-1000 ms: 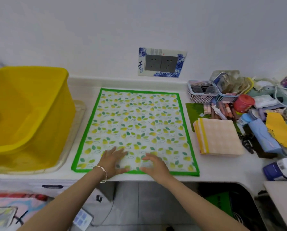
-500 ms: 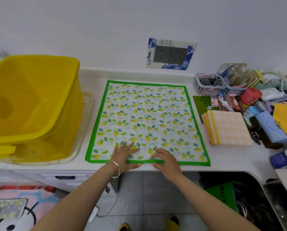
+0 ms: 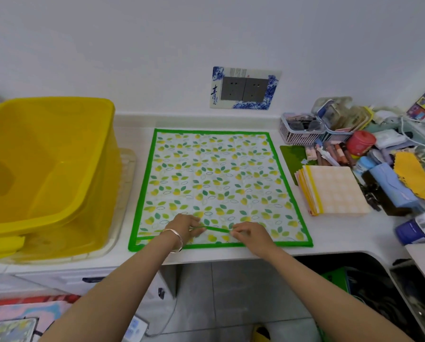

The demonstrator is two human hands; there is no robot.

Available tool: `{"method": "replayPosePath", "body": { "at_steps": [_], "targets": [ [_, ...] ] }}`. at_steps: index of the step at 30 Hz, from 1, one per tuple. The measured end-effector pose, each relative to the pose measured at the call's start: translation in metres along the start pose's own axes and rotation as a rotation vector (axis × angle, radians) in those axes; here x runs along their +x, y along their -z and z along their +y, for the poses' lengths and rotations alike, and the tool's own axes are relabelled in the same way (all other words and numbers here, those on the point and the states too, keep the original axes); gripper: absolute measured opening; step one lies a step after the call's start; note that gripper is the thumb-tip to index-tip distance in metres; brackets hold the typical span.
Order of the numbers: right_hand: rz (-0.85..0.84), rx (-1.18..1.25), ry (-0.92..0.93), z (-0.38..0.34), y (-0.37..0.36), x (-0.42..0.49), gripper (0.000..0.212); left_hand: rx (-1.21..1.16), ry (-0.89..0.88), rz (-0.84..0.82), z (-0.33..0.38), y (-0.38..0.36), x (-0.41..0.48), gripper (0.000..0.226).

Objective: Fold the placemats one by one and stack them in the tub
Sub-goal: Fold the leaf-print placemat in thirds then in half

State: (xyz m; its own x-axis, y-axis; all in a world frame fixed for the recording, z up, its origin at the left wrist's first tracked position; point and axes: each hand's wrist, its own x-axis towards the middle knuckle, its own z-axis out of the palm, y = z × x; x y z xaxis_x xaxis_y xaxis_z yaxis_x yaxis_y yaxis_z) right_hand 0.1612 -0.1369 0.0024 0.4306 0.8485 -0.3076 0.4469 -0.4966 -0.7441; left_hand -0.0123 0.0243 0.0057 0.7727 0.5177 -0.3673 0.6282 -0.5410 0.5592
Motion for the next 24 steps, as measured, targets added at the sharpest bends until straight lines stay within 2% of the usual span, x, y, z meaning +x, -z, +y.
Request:
{"method": "replayPosePath", "body": {
  "at_steps": [3, 7, 11, 14, 16, 17, 19, 21, 22, 24],
  "targets": [
    [-0.05, -0.009, -0.009, -0.008, 0.02, 0.003, 0.019, -0.043, 0.068, -0.12, 0.01, 0.023, 0.007, 0.037],
    [-0.032, -0.097, 0.034, -0.017, 0.054, 0.013, 0.013, -0.054, 0.052, -0.197, 0.018, 0.053, 0.019, 0.052],
    [-0.027, -0.194, 0.066, -0.026, 0.085, 0.032, 0.011, -0.032, -0.004, -0.192, 0.022, 0.084, 0.04, 0.054],
    [-0.018, -0.242, 0.122, -0.039, 0.108, 0.057, 0.015, 0.064, -0.055, -0.051, 0.034, 0.11, 0.059, 0.051],
    [-0.008, -0.296, 0.163, -0.049, 0.121, 0.078, 0.015, 0.234, -0.073, 0.08, 0.043, 0.126, 0.067, 0.037],
    [0.0, -0.345, 0.185, -0.053, 0.126, 0.089, 0.017, 0.342, -0.072, 0.178, 0.047, 0.131, 0.071, 0.032],
    [0.021, -0.48, 0.241, -0.06, 0.133, 0.11, 0.019, 0.534, -0.086, 0.5, 0.048, 0.131, 0.078, 0.04],
    [0.064, -0.584, 0.32, -0.066, 0.137, 0.13, 0.024, 0.564, -0.135, 0.772, 0.044, 0.124, 0.085, 0.047],
    [0.088, -0.605, 0.354, -0.068, 0.138, 0.141, 0.024, 0.545, -0.157, 0.839, 0.042, 0.117, 0.089, 0.05],
    [0.132, -0.614, 0.393, -0.069, 0.136, 0.161, 0.023, 0.485, -0.145, 0.809, 0.035, 0.1, 0.097, 0.053]
  ]
}}
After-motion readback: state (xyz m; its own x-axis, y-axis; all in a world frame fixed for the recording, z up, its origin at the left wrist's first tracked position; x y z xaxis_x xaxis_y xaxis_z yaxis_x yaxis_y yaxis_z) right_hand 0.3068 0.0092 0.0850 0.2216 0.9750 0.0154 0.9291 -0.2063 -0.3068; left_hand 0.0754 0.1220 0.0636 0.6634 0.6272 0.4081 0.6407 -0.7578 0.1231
